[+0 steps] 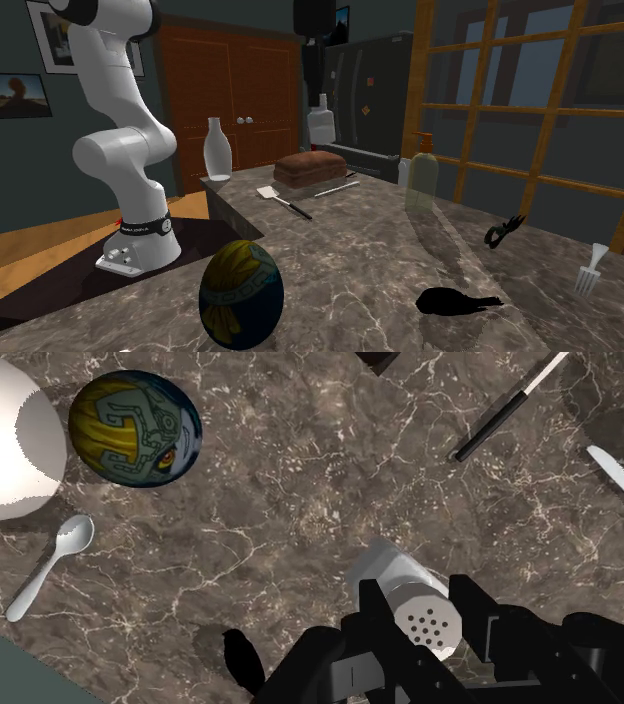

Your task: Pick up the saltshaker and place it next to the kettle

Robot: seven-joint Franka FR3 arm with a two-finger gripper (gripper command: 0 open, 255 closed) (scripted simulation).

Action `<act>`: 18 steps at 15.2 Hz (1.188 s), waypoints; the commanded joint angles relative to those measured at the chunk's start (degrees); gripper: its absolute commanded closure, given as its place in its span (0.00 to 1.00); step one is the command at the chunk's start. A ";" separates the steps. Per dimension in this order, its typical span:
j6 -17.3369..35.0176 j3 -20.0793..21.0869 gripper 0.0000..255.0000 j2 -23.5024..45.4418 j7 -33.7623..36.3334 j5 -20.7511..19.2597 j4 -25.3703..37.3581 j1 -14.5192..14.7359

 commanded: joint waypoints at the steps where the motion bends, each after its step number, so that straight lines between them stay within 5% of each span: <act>1: 0.32 -1.46 1.00 -1.57 -2.58 -0.35 -1.94 -1.08; 18: -0.42 -16.13 1.00 -4.69 -25.82 -4.18 -4.09 -10.22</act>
